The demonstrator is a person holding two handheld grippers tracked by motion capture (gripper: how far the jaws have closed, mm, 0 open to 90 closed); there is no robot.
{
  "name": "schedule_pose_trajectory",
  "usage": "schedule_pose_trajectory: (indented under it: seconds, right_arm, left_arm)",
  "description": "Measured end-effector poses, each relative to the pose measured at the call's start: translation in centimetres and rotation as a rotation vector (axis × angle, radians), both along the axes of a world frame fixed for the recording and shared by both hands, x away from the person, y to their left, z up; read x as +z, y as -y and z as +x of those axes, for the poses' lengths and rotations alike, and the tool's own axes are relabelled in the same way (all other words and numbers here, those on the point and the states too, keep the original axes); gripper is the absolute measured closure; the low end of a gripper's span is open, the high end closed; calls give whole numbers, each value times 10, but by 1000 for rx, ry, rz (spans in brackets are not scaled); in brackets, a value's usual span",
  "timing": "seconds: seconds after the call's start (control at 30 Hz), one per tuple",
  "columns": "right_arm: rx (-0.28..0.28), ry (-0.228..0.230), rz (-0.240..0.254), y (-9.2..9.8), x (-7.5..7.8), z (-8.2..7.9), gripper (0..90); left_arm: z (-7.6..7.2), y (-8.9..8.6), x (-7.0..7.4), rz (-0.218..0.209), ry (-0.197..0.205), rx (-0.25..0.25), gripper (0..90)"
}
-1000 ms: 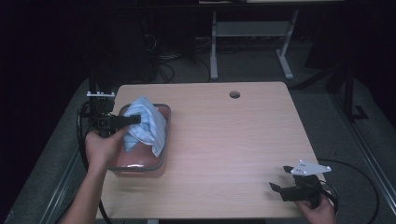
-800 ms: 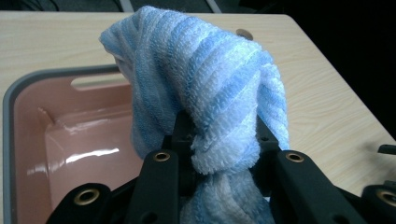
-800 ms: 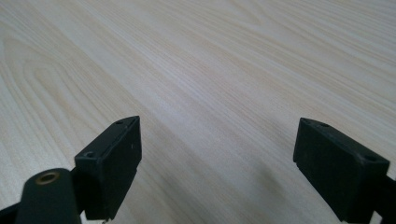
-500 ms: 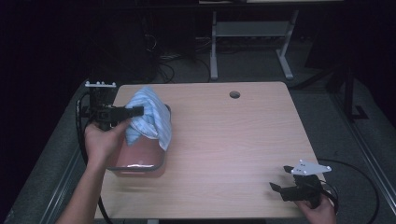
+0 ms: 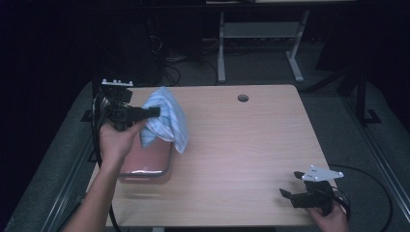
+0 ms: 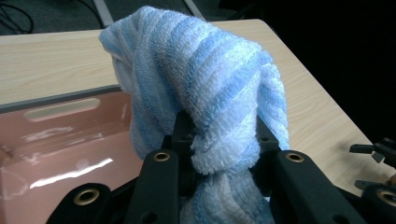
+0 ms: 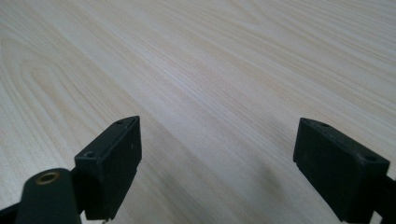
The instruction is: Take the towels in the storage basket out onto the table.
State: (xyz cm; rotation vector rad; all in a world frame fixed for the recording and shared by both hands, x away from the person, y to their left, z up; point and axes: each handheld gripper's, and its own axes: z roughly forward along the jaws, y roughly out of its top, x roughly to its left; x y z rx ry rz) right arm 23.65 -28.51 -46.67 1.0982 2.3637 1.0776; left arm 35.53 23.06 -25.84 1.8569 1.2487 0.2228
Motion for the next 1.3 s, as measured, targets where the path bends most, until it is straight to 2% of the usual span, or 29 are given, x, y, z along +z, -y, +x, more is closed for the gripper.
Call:
schedule_pose_trajectory:
  seconds: [0.9,1.3]
  right_arm:
    - [2,10,3,2,2,-1,148]
    - [-3,12,9,3,3,-1,148]
  left_arm:
    - [15,68,-16,-2,-25,-120,699]
    - [22,102,-35,3,-66,-180,698]
